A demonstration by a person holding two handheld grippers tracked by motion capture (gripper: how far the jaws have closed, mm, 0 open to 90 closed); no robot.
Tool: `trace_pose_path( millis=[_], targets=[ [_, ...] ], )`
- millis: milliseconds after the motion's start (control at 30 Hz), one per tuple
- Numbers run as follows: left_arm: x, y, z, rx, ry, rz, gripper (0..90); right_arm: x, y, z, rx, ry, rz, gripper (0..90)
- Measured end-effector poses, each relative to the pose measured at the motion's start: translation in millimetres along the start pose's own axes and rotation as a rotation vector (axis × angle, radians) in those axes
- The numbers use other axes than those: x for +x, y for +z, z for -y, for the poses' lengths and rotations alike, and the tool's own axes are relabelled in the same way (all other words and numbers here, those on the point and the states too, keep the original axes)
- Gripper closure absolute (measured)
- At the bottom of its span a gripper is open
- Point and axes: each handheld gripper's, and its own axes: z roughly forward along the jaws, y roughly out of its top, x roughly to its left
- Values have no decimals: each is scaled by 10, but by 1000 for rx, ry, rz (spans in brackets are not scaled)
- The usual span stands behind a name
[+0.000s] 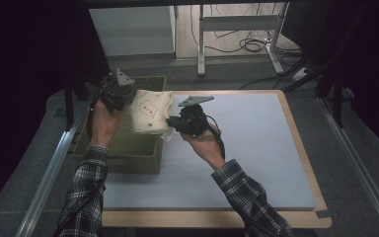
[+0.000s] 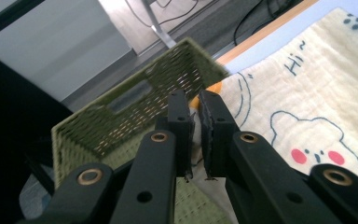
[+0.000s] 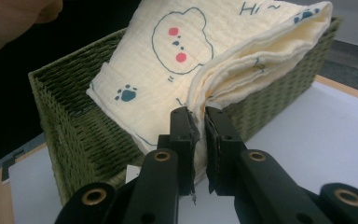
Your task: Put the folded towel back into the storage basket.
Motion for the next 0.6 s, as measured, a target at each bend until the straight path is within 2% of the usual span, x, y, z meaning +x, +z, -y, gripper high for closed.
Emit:
trace_pose_path(
  millis=[133,233,300,433,600],
  targets=[
    [106,-2,92,14,-12,-16,839,76,126,-33,12,-9,-8,821],
    [211,6,200,35,-19,-31,839,198,334,-74,37,-26,-24,820],
    [237,11,231,37,-24,-34,839,219,367,-79,42,-28,-26,820],
    [337,37,366,52,-41,-37,839,330,554,-102,69,-45,-34,820],
    [414,109,527,77,-55,-33,839,441,783,-105,123,-59,-33,819]
  ],
)
